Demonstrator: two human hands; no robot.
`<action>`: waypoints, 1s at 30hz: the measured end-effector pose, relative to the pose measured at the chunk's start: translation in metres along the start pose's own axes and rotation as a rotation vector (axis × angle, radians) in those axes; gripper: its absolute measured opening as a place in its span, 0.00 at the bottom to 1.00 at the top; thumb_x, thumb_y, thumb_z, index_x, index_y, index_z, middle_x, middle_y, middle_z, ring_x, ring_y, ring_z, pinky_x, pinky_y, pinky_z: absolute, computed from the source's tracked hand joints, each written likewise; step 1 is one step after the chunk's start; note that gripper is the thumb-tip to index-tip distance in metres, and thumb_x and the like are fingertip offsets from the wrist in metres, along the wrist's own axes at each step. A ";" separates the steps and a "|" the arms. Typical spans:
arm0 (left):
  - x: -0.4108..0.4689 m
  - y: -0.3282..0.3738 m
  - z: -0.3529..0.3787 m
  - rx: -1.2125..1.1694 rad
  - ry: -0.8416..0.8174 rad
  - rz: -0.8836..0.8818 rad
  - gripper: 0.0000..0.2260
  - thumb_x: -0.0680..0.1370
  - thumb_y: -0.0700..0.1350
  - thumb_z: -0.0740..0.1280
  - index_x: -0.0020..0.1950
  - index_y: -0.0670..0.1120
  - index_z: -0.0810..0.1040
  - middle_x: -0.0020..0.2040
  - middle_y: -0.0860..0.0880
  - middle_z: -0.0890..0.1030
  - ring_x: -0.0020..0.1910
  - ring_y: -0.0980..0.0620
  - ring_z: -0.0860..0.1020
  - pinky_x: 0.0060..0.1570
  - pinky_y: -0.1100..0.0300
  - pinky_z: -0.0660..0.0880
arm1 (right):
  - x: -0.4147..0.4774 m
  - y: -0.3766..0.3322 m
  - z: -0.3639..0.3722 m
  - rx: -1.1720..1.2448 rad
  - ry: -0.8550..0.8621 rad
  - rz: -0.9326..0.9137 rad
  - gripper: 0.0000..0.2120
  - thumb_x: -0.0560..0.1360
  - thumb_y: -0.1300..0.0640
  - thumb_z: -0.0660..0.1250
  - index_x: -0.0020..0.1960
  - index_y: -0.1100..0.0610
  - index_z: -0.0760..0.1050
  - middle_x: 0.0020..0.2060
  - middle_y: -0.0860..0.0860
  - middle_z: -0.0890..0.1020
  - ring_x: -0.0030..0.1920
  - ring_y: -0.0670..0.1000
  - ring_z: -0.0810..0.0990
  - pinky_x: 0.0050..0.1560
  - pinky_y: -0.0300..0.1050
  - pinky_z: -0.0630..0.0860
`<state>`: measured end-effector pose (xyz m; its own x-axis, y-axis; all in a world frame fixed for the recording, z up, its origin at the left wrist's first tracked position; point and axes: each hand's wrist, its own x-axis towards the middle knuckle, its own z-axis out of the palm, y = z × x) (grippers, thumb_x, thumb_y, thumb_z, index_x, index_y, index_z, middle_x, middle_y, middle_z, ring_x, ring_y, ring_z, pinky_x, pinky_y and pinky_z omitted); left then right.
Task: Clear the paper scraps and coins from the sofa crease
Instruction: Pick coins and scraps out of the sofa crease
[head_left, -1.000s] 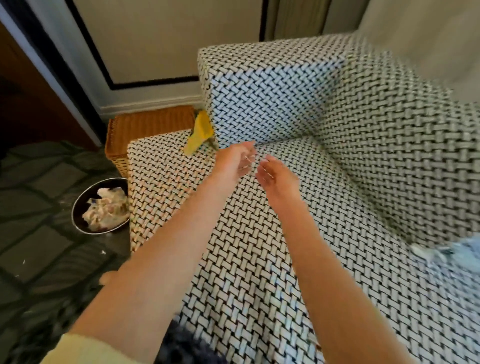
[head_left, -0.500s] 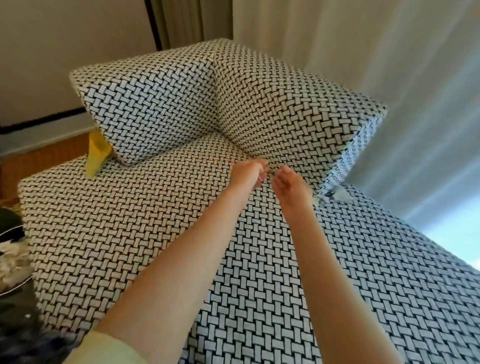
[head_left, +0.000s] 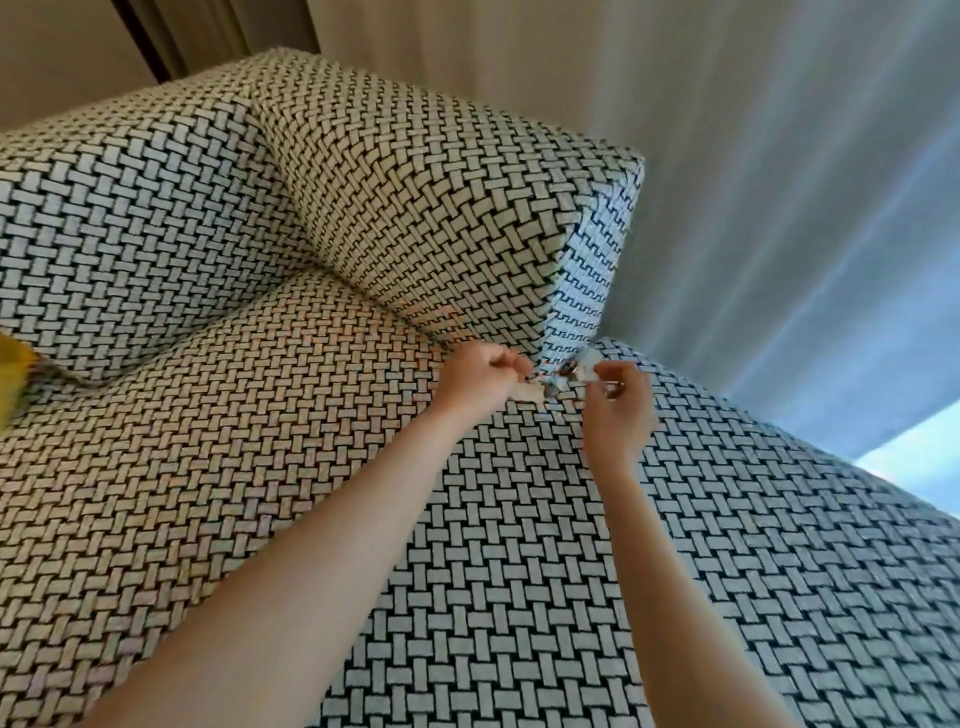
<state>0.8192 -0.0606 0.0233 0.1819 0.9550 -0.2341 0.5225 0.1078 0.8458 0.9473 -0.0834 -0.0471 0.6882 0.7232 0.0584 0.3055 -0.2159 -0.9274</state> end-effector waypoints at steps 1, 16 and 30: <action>0.001 -0.003 0.006 0.039 -0.015 0.008 0.08 0.76 0.36 0.63 0.46 0.45 0.80 0.40 0.55 0.76 0.28 0.60 0.67 0.27 0.70 0.65 | 0.005 0.009 0.000 -0.080 0.018 -0.047 0.07 0.73 0.63 0.64 0.51 0.57 0.77 0.50 0.51 0.77 0.50 0.48 0.72 0.49 0.41 0.71; 0.031 -0.012 0.051 0.526 -0.011 0.264 0.07 0.74 0.35 0.65 0.44 0.47 0.73 0.37 0.53 0.74 0.35 0.55 0.72 0.32 0.67 0.66 | 0.051 0.026 0.024 -0.750 -0.267 -0.306 0.17 0.77 0.48 0.57 0.62 0.54 0.73 0.59 0.54 0.73 0.59 0.56 0.69 0.57 0.48 0.65; 0.052 -0.017 0.078 0.958 0.055 0.328 0.15 0.78 0.32 0.56 0.63 0.41 0.64 0.46 0.43 0.80 0.44 0.43 0.81 0.39 0.56 0.74 | 0.067 0.018 0.021 -0.601 -0.398 -0.338 0.11 0.76 0.57 0.59 0.53 0.58 0.78 0.49 0.54 0.80 0.50 0.54 0.76 0.48 0.45 0.70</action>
<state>0.8844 -0.0347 -0.0408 0.4101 0.9119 -0.0167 0.9064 -0.4054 0.1185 0.9849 -0.0247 -0.0673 0.2428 0.9683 0.0591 0.8364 -0.1781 -0.5185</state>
